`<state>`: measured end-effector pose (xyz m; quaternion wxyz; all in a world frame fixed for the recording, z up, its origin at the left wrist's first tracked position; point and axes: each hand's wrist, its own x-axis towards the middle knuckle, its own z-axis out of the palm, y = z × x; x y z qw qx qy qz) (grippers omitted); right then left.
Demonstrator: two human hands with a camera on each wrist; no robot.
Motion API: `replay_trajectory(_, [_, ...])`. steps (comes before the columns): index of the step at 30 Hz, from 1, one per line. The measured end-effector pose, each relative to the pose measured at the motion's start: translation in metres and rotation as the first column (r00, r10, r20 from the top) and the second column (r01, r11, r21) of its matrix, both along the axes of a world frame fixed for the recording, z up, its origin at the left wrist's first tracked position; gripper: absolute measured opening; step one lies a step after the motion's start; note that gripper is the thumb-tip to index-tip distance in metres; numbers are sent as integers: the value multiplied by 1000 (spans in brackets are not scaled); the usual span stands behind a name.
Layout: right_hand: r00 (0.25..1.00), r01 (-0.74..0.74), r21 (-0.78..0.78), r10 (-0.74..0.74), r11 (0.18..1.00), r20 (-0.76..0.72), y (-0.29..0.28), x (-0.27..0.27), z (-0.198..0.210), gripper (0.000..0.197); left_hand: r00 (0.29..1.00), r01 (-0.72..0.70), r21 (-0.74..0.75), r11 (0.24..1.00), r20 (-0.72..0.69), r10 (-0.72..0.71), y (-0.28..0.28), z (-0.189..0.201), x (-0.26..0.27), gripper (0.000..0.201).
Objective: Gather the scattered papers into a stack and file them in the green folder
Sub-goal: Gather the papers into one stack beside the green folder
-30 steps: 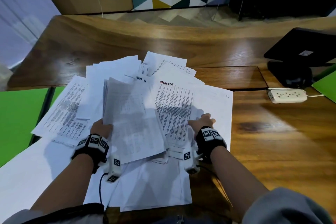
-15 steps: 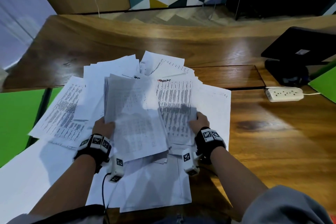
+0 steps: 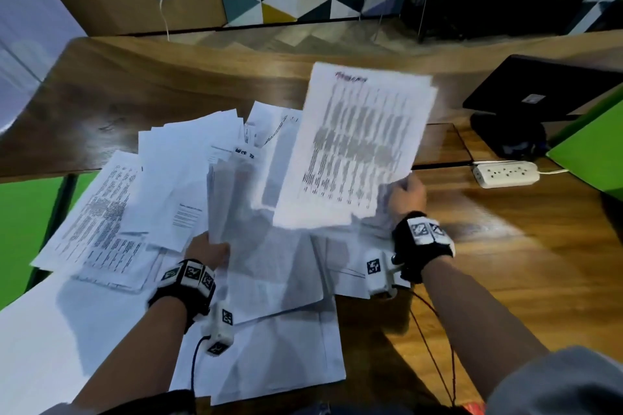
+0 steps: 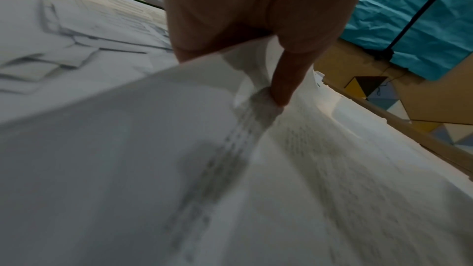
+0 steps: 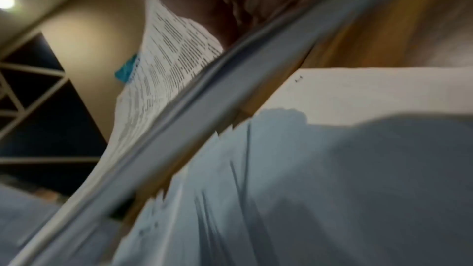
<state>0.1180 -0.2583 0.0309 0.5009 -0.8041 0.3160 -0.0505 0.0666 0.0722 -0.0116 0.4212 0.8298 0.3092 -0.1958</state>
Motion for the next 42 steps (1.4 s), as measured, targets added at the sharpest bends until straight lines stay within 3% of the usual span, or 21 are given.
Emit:
replay_trajectory(2, [985,-142,-1,141,990,-102,15,-14,-15,25,999,-37,-1,999,31,37,-3,-1,2,45])
replay_trajectory(4, [903,-349,-5,335,937,-268,33,-29,-22,21,997,-71,-42,997,40,72,-6,-2,5,52])
replay_trajectory(5, [848,-428,1,402,904,-345,42,-35,-23,31,995,-80,-70,994,45,84,-8,-1,6,56])
replay_trajectory(8, [758,-492,77,471,867,-451,62,-43,-34,47,991,-105,-119,987,70,114,-12,-4,7,57])
replay_trajectory(10, [774,-465,18,417,885,-477,63,-41,-42,44,993,-87,-93,992,74,94,-14,-5,6,49])
replay_trajectory(13, [818,-315,-164,180,935,-546,37,-31,-37,46,994,-61,-63,996,82,66,-12,-7,4,42])
replay_trajectory(15, [783,-218,-265,6,939,-622,8,-28,-31,56,997,-32,-35,999,75,35,-11,-8,4,41])
replay_trajectory(17, [742,-115,-272,-100,955,-663,-16,-30,-27,67,997,-11,-29,1000,73,13,-11,-8,3,41])
replay_trajectory(22, [746,-63,-84,-9,994,-666,-20,-28,-26,81,995,-17,-103,995,92,26,-14,-5,0,67])
replay_trajectory(26, [749,-95,-10,65,995,-660,-6,-23,-29,88,995,-13,-68,998,94,19,-12,-10,0,41])
replay_trajectory(28, [740,-96,-24,55,995,-670,-3,-24,-31,88,996,-7,-64,998,93,13,-11,-14,-1,39])
replay_trajectory(32, [719,-147,-199,-34,969,-694,-3,-30,-29,67,995,8,-47,999,97,-4,-12,-15,-2,36])
replay_trajectory(34, [722,-123,-173,-32,977,-691,-4,-30,-29,71,995,10,-29,1000,96,-7,-13,-16,-2,34])
replay_trajectory(37, [787,-32,23,39,999,-616,-2,-27,-32,76,995,8,-16,1000,101,-7,-14,-15,-1,37])
replay_trajectory(39, [855,19,151,62,988,-515,4,-24,-33,65,995,12,-14,1000,98,-10,-13,-14,-1,37])
replay_trajectory(42, [924,0,84,32,996,-382,10,-21,-28,39,993,16,-33,999,114,-13,-12,-11,-2,34])
